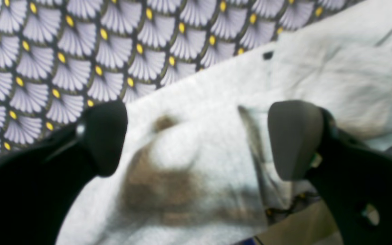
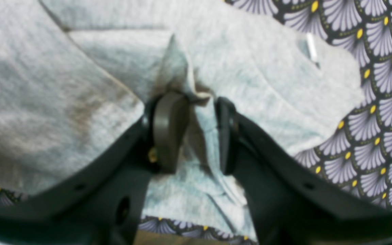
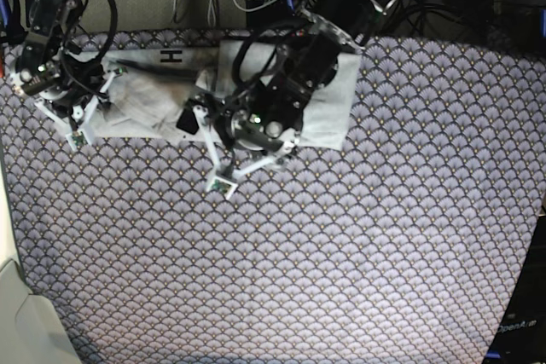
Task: Fold the T-shirt properly
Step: 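Lower the folded half onto the strip and press it flat with the left gripper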
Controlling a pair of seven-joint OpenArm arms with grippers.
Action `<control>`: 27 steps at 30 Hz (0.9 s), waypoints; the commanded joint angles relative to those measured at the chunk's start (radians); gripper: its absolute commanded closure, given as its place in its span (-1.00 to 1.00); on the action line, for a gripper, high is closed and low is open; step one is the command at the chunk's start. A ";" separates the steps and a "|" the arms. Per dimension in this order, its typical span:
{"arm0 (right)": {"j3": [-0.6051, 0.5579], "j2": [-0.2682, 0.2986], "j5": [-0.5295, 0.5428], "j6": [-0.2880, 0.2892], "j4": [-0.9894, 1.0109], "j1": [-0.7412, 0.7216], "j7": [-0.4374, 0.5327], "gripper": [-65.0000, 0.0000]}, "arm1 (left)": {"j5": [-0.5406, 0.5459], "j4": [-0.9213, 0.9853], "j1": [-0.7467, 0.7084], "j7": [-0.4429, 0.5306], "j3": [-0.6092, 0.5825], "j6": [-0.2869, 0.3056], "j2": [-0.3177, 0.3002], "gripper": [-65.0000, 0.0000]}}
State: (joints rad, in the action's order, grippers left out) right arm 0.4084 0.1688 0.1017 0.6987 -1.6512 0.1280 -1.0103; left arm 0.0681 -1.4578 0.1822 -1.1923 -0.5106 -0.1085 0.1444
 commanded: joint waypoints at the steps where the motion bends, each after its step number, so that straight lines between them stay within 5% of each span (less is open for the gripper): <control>1: 0.004 0.013 0.007 -0.001 -0.020 -0.012 0.008 0.37 | 0.002 -0.004 0.020 0.012 0.000 0.000 0.013 -0.98; 27: 0.004 0.015 0.007 -0.001 -0.020 -0.012 0.008 0.37 | 0.009 0.012 0.021 0.012 0.002 0.000 0.013 -0.98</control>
State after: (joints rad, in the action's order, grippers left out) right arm 0.4084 0.1688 0.1013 0.6987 -1.6512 0.1276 -1.0103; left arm 0.0723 -1.4284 0.1810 -1.1923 -0.5076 -0.1085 0.1444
